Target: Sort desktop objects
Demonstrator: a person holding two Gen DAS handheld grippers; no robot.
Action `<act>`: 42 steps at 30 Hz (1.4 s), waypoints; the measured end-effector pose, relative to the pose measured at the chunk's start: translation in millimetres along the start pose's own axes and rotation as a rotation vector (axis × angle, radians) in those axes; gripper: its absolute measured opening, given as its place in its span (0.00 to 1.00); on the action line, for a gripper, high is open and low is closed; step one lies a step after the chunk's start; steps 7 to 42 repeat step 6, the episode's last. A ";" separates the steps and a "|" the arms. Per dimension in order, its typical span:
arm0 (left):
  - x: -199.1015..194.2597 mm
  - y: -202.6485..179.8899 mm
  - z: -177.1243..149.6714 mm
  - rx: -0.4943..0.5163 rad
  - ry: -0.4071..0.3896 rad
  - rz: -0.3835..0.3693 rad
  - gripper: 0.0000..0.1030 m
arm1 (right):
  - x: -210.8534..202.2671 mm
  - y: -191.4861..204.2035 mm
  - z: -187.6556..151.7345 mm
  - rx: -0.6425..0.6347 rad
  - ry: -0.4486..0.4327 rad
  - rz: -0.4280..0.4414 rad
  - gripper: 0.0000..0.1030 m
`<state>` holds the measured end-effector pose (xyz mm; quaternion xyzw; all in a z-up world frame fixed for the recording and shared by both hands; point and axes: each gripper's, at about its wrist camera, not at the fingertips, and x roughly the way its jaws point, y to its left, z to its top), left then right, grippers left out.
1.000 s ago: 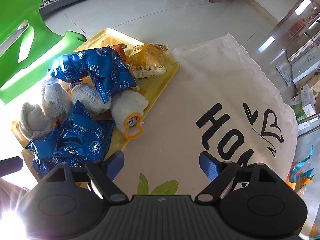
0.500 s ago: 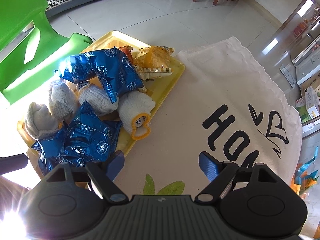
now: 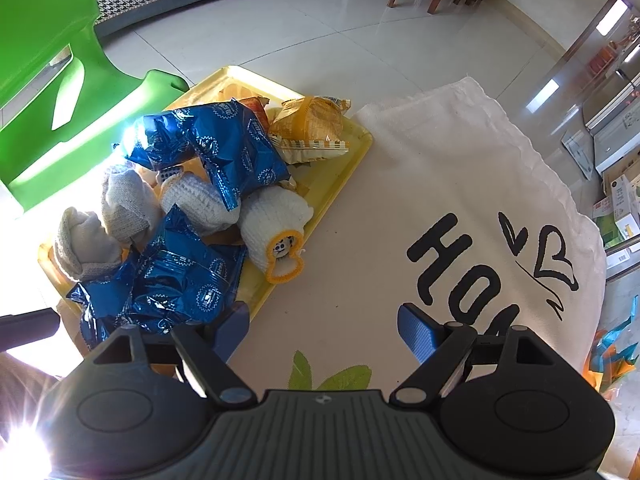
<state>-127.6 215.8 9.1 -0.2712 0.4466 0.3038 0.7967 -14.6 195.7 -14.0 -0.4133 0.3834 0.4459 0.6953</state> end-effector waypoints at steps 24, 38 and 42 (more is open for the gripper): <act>1.2 -1.6 -1.0 0.005 0.000 0.011 1.00 | -1.3 -3.6 -3.9 0.014 -0.014 0.011 0.79; 1.2 -1.6 -1.0 0.005 0.000 0.011 1.00 | -1.3 -3.6 -3.9 0.014 -0.014 0.011 0.79; 1.2 -1.6 -1.0 0.005 0.000 0.011 1.00 | -1.3 -3.6 -3.9 0.014 -0.014 0.011 0.79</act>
